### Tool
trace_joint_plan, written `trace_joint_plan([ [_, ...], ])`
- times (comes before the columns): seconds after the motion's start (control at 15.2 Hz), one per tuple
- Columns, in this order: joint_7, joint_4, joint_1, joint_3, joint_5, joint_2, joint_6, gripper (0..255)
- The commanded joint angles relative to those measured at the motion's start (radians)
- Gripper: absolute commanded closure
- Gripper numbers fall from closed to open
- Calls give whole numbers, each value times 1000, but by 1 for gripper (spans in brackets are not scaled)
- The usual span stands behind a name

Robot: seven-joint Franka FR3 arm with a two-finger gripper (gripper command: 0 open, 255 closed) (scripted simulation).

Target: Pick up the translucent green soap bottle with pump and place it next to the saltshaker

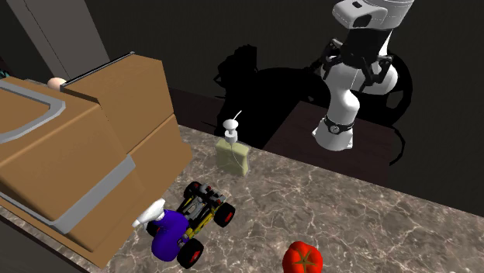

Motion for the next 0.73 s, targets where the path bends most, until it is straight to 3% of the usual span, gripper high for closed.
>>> trace_joint_plan([
  [0.0,0,0,0,0,0,0,0,0],
  [0.66,-134,-77,-78,-180,-124,119,307,0],
])
